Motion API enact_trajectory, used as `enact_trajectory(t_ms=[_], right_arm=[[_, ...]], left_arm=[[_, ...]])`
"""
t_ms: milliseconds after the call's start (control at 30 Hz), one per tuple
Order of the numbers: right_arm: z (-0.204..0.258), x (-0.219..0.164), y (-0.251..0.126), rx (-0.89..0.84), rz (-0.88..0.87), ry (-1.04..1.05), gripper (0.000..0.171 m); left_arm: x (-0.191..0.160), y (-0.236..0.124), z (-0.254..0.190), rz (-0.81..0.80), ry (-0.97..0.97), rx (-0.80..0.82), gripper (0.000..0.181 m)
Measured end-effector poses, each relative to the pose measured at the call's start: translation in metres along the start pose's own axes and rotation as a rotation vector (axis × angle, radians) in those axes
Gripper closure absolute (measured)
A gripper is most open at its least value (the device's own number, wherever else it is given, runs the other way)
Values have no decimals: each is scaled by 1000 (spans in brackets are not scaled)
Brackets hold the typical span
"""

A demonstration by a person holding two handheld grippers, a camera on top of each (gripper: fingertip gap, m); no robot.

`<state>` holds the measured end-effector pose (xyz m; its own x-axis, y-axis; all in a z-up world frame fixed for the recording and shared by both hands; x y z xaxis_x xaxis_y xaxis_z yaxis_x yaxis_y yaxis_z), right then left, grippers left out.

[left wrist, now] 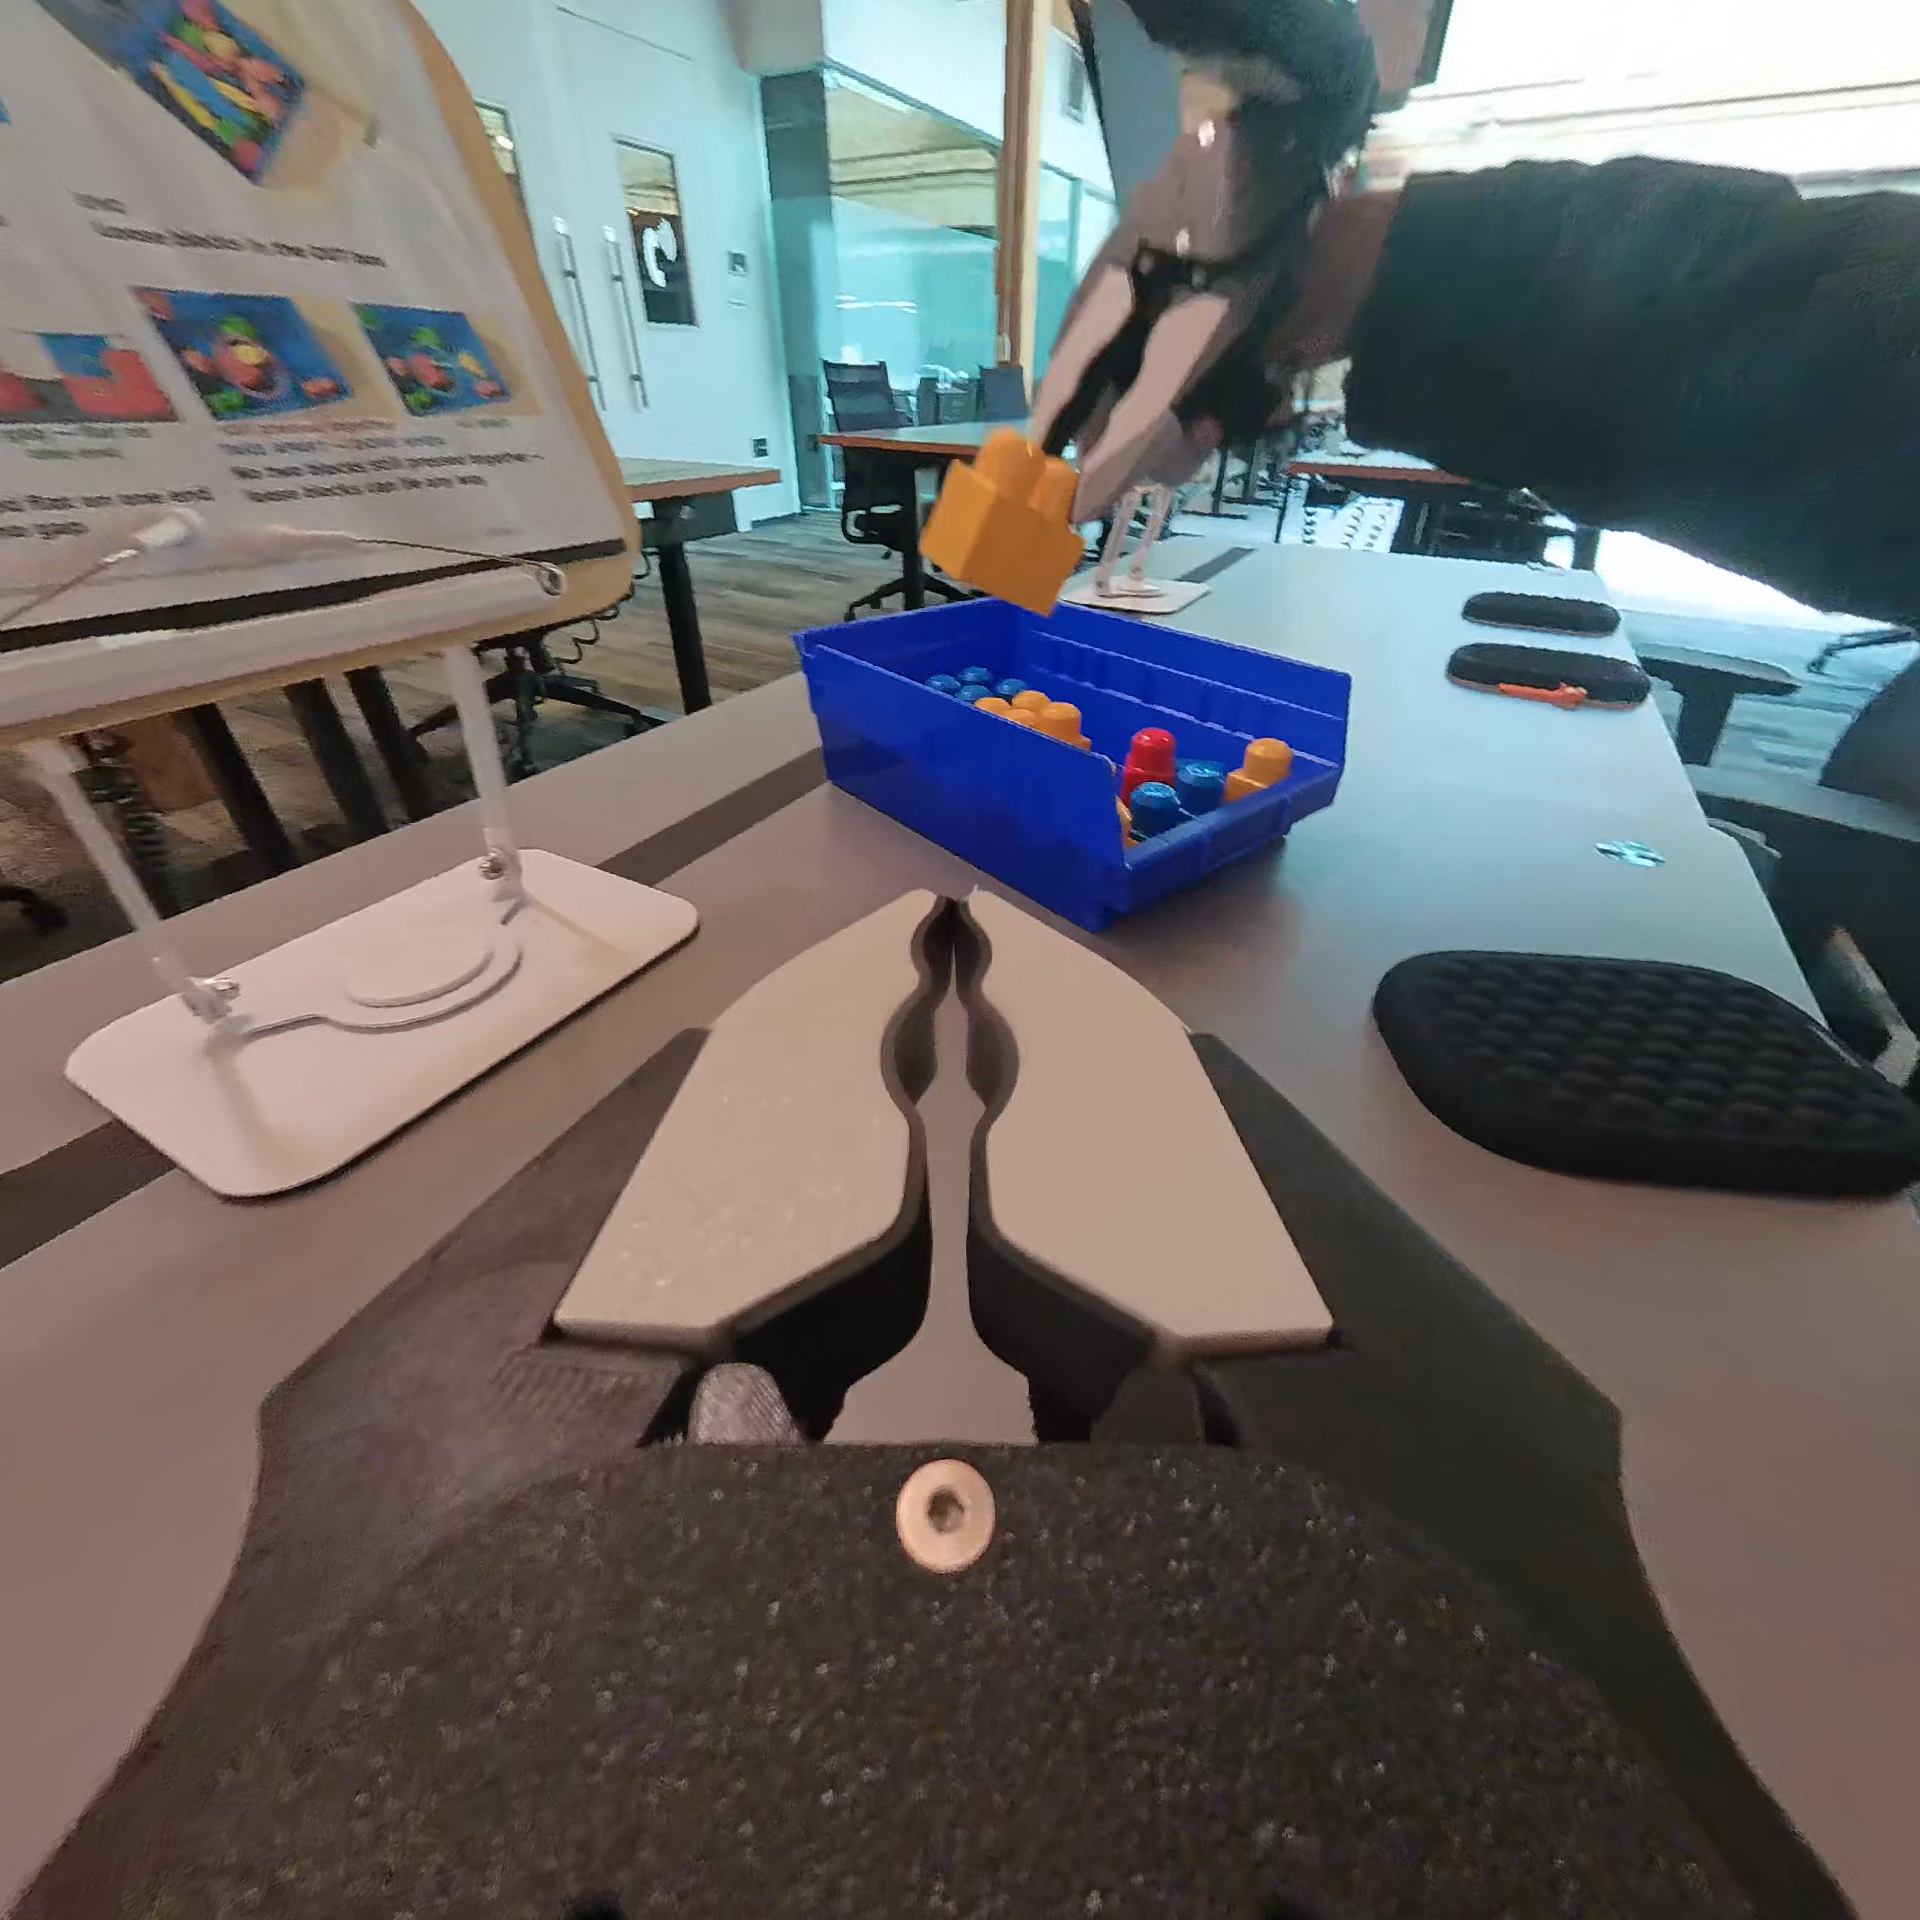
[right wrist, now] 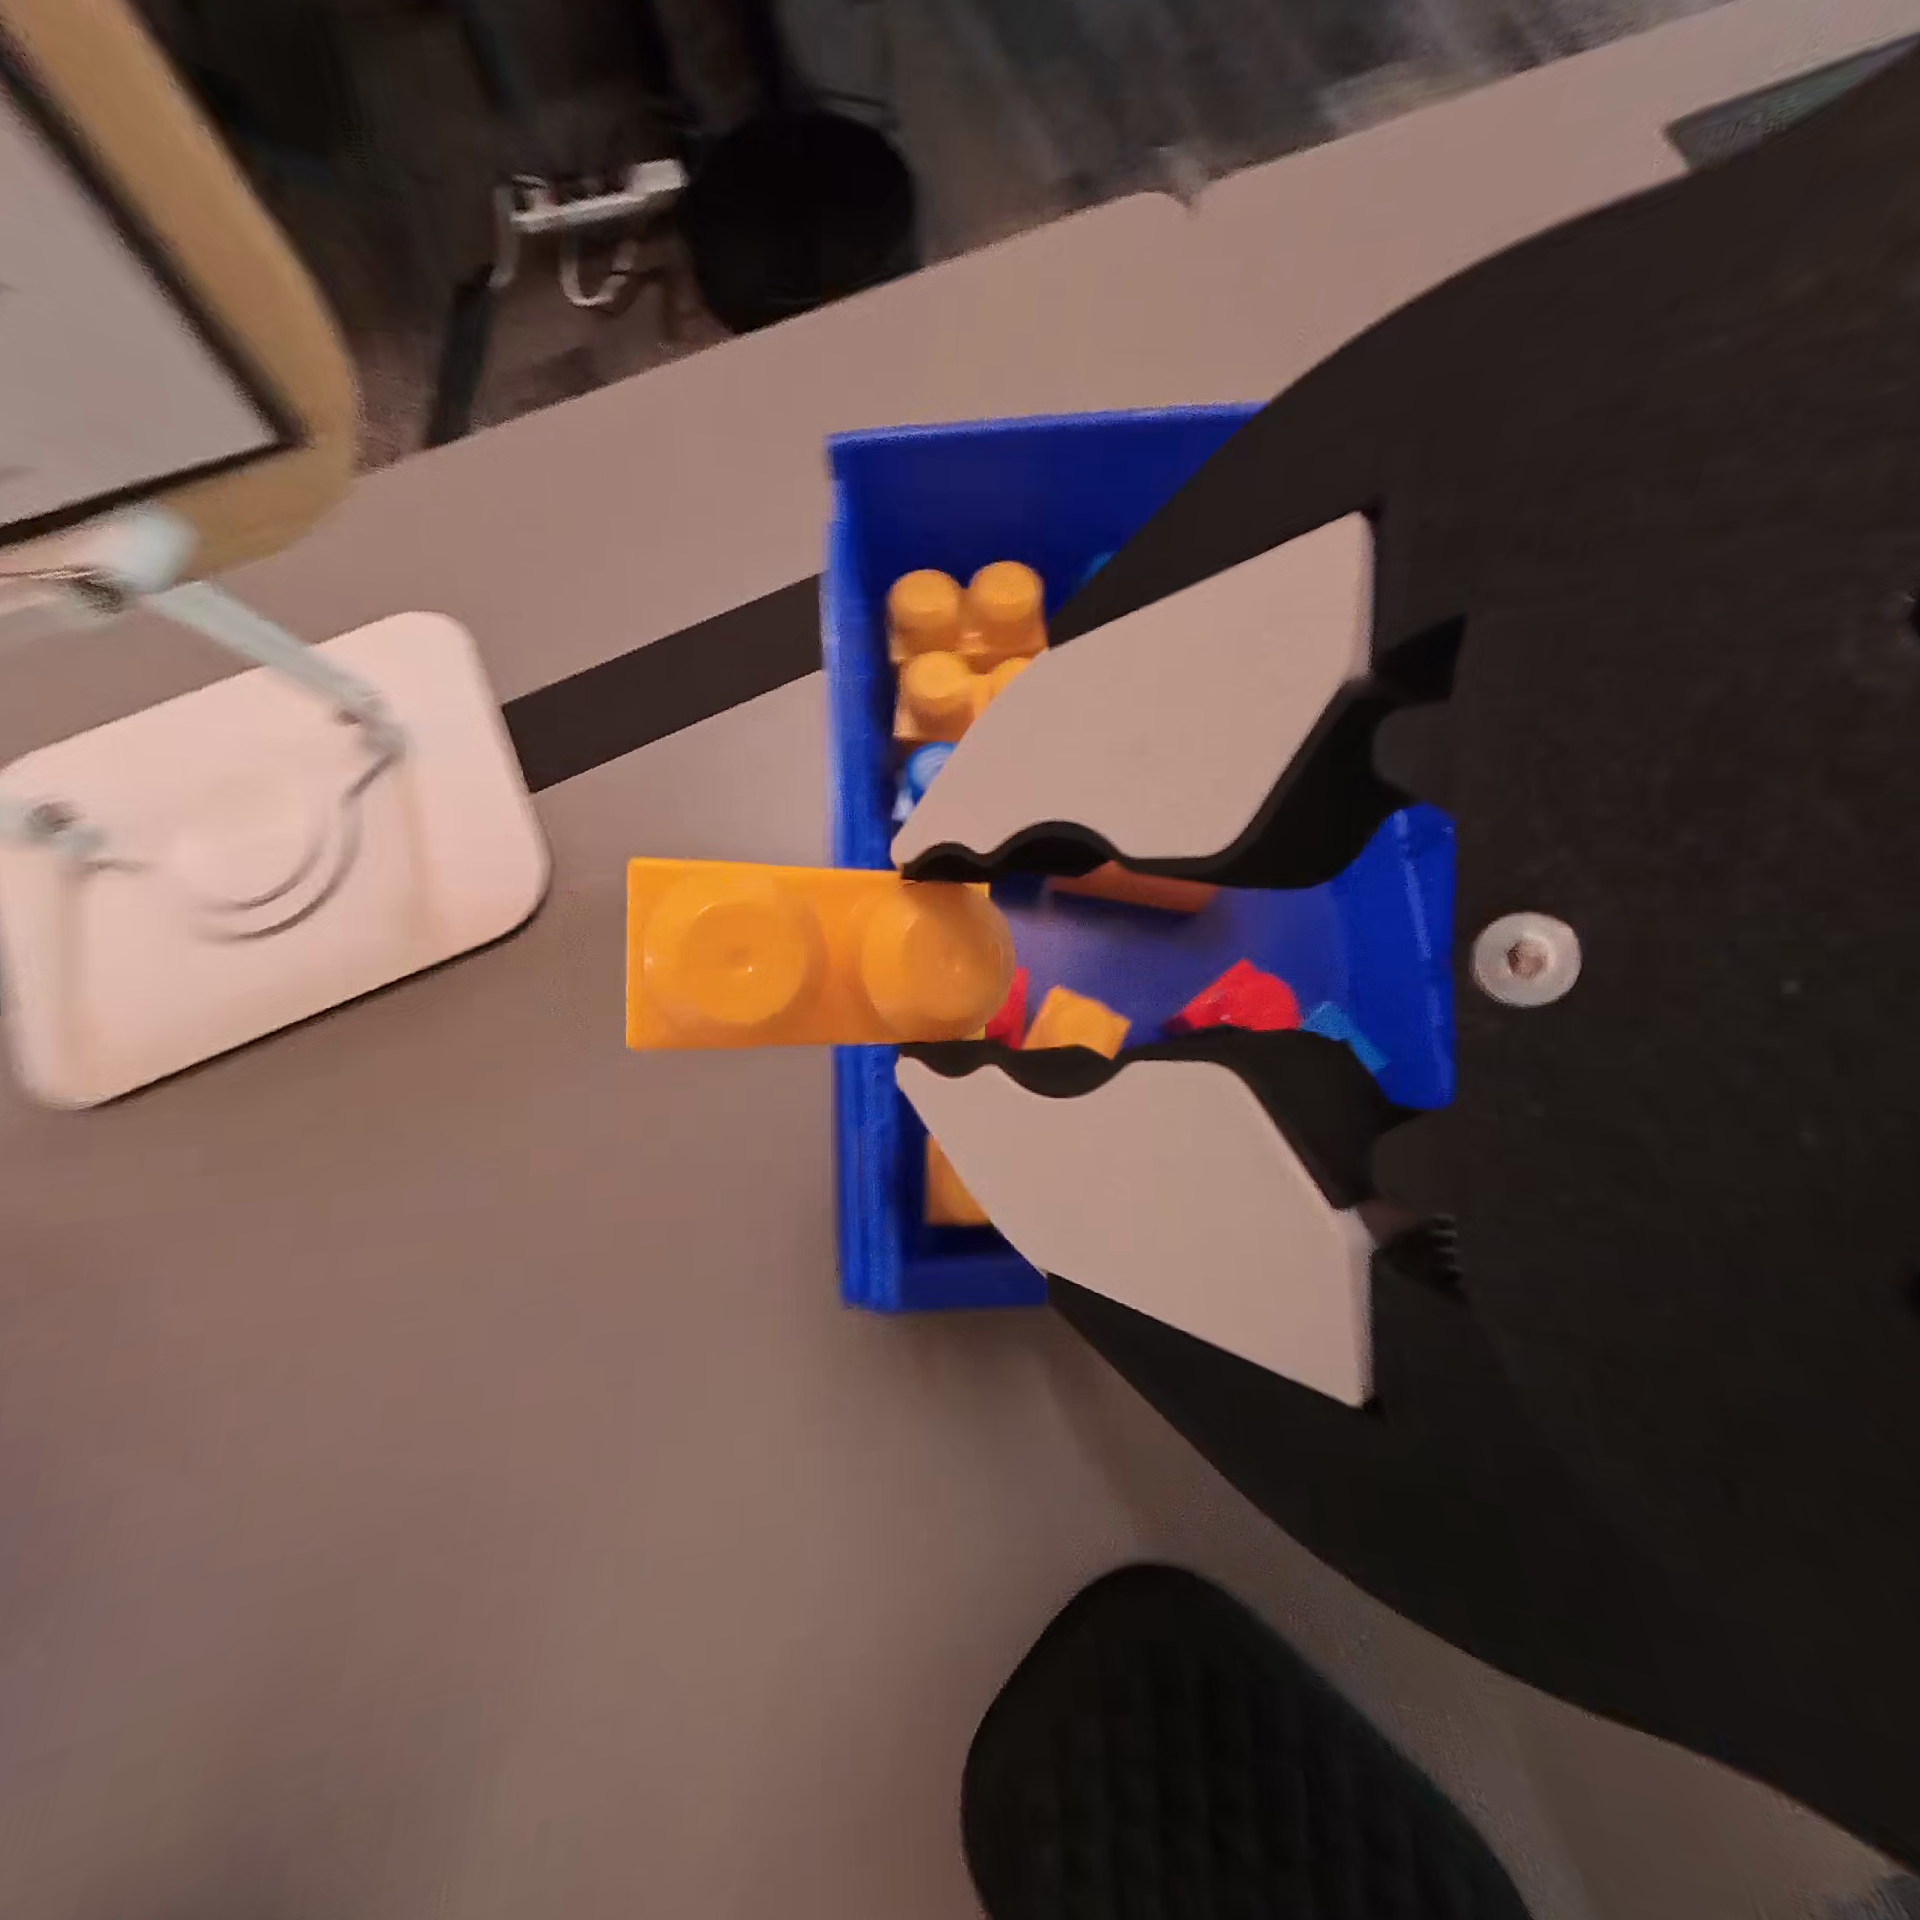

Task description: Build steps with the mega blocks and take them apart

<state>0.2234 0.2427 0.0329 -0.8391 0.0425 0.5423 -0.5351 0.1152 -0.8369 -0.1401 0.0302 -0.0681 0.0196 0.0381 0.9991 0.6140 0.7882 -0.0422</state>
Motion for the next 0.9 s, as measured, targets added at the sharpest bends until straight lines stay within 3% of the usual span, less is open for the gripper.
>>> enact_trajectory(t_ms=[367, 900], right_arm=[[-41, -75, 61, 15, 194, 212, 142], [-49, -79, 109, 90, 294, 239, 142]], left_arm=[[1, -7, 16, -51, -27, 204, 181], [-4, -6, 19, -37, -3, 243, 181]])
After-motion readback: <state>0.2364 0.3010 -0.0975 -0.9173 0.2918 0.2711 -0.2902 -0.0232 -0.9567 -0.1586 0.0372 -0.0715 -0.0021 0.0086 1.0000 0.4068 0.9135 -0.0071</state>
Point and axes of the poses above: each gripper's, where its closed fingertips meet, y out along the fingers, x out of its top, z = x × y across the jaws, the point moved 10 cm from there along -y, back along the fingers, and after that the axes turned 9 degrees about x, right-handed, at the moved point
